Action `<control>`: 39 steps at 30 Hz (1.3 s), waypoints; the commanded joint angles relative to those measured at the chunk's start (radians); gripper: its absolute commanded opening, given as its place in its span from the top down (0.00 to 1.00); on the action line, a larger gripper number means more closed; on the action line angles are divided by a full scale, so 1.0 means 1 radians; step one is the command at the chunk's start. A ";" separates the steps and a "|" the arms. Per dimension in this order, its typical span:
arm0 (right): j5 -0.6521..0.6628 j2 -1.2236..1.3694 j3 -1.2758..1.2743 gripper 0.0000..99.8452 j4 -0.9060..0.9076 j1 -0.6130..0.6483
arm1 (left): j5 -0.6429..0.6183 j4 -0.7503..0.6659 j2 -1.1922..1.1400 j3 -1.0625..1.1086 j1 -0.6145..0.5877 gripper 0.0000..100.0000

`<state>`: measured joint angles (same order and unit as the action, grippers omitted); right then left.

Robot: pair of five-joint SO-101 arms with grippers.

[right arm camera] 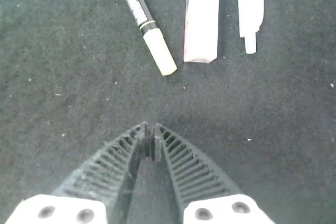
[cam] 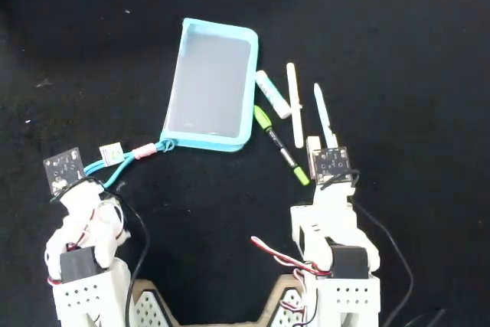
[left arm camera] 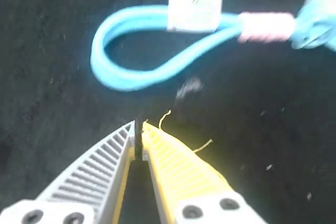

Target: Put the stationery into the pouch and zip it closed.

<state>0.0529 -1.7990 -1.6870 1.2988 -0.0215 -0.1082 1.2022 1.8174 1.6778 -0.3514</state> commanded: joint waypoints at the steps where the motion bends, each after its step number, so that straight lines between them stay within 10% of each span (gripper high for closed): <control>1: -0.006 -0.094 0.002 0.99 0.008 -0.008 | -0.003 -0.161 0.006 0.021 0.051 0.97; 13: -0.012 -0.094 0.002 0.99 0.008 -0.008 | 0.012 -0.600 0.006 0.021 -0.013 0.97; 22: -0.006 -0.094 0.016 0.98 -0.192 0.008 | 0.466 -0.736 0.005 0.021 -0.035 0.97; 39: 0.129 -0.093 0.417 0.98 -0.322 0.014 | 0.270 -0.680 0.002 -0.266 -0.259 0.85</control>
<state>0.1404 -1.7990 -1.4569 0.9981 -0.0215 0.1741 0.4427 1.8159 1.5643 -0.5831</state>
